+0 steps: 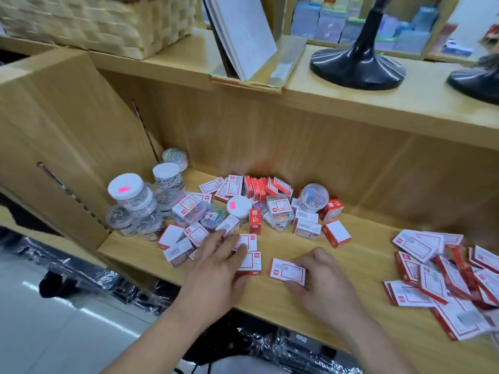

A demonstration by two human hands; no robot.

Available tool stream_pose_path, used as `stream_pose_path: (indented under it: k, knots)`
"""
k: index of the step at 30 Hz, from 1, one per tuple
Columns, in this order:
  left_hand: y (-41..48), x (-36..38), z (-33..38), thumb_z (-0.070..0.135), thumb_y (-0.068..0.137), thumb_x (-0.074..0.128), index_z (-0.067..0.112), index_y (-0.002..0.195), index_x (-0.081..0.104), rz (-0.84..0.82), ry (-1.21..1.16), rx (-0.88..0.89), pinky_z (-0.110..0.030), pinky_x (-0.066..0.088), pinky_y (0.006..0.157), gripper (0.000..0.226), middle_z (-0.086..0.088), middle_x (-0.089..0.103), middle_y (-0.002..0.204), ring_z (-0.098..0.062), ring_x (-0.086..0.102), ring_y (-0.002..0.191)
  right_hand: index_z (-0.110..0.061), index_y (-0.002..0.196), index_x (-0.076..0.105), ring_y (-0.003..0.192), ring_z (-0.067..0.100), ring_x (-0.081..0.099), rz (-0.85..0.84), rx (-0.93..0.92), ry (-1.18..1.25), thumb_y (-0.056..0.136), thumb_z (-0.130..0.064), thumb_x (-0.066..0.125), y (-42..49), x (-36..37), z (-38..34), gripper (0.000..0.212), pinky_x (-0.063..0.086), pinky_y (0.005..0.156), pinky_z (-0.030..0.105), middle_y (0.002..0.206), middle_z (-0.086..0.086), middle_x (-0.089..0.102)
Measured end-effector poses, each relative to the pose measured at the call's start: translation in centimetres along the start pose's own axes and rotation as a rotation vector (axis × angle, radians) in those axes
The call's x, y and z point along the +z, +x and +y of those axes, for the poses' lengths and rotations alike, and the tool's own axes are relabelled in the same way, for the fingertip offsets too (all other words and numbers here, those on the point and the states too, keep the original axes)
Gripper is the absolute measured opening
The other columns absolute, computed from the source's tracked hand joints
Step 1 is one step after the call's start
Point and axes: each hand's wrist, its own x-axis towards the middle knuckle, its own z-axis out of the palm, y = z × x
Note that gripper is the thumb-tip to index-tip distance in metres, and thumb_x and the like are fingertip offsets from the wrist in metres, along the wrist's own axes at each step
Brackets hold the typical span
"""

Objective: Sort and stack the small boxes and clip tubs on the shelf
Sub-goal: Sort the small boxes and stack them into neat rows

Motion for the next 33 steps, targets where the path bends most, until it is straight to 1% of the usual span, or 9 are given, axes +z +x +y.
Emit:
stream_pose_path:
  k: [5,9,12,17,20,24,28,30,33]
  knots:
    - [-1.4,-1.6,-1.1,0.041,0.09,0.062,0.025,0.137,0.059,0.064,-0.161,-0.077,-0.041,0.037,0.116,0.05,0.002,0.049,0.148,-0.026,0.033,0.146,-0.035,0.079,0.059,0.078,0.003,0.06,0.135,0.139,0.224,0.06,-0.059,0.068,0.4,-0.8,-1.1,0.032,0.053,0.068,0.035,0.084,-0.016,0.062]
    - [-1.5,-2.2,0.6,0.032,0.092,0.063,0.02,0.122,0.068,0.17,-0.246,-0.051,-0.042,0.046,0.104,0.033,0.003,0.057,0.137,-0.026,0.048,0.132,-0.029,0.068,0.062,0.069,0.004,0.057,0.175,0.187,0.337,0.058,-0.058,0.077,0.5,-1.4,-2.6,0.034,0.051,0.064,0.032,0.077,-0.012,0.06]
    - [-0.6,-1.6,3.3,0.037,0.092,0.062,0.022,0.123,0.067,0.153,-0.344,-0.022,-0.035,0.049,0.101,0.035,0.005,0.058,0.136,-0.02,0.055,0.125,-0.028,0.065,0.061,0.076,0.003,0.059,0.194,0.278,0.202,0.06,-0.062,0.074,-0.7,-2.9,-1.5,0.037,0.052,0.068,0.035,0.08,-0.013,0.057]
    - [1.9,1.0,7.0,0.051,0.089,0.055,0.031,0.131,0.062,-0.015,-0.415,0.007,-0.034,0.054,0.097,0.048,0.01,0.055,0.141,-0.013,0.055,0.127,-0.022,0.069,0.069,0.083,0.03,0.056,0.45,0.288,-0.295,0.064,-0.051,0.081,-3.8,-6.4,5.1,0.032,0.049,0.066,0.04,0.081,-0.001,0.054]
    - [3.9,2.0,8.4,0.052,0.086,0.054,0.028,0.131,0.063,-0.083,-0.395,0.039,-0.035,0.052,0.101,0.051,0.004,0.057,0.141,-0.017,0.055,0.127,-0.012,0.076,0.074,0.099,0.038,0.053,0.534,0.378,-0.513,0.061,-0.048,0.084,-4.1,-8.3,8.7,0.04,0.044,0.077,0.046,0.1,0.011,0.062]
    - [7.1,2.3,8.5,0.037,0.078,0.066,0.023,0.121,0.064,-0.04,-0.293,0.109,-0.041,0.057,0.093,0.046,-0.006,0.063,0.131,-0.029,0.063,0.115,-0.004,0.08,0.073,0.128,0.042,0.046,0.531,0.451,-0.602,0.061,-0.043,0.086,-2.7,-9.2,10.5,0.045,0.033,0.089,0.051,0.129,0.022,0.059]
    - [10.0,1.4,7.8,0.036,0.08,0.057,0.019,0.115,0.069,-0.01,-0.162,0.132,-0.038,0.057,0.087,0.041,-0.001,0.063,0.123,-0.028,0.063,0.106,-0.01,0.099,0.07,0.123,0.039,0.051,0.594,0.293,-0.447,0.076,-0.045,0.071,-1.1,-9.0,9.7,0.042,0.039,0.094,0.049,0.125,0.015,0.06]
    - [11.3,1.2,7.4,0.034,0.082,0.062,0.02,0.121,0.067,-0.032,-0.137,0.087,-0.04,0.058,0.081,0.042,0.001,0.061,0.129,-0.028,0.064,0.107,-0.019,0.105,0.07,0.112,0.026,0.058,0.521,0.161,-0.22,0.082,-0.045,0.064,-0.2,-8.0,8.2,0.036,0.051,0.09,0.041,0.115,0.0,0.062]
    - [13.0,0.7,7.6,0.03,0.085,0.068,0.023,0.132,0.058,0.003,-0.177,0.069,-0.039,0.058,0.074,0.048,0.004,0.053,0.139,-0.025,0.064,0.111,-0.027,0.114,0.067,0.109,0.015,0.059,0.383,0.152,-0.009,0.084,-0.049,0.065,1.7,-6.0,6.3,0.037,0.054,0.085,0.034,0.112,-0.013,0.061]
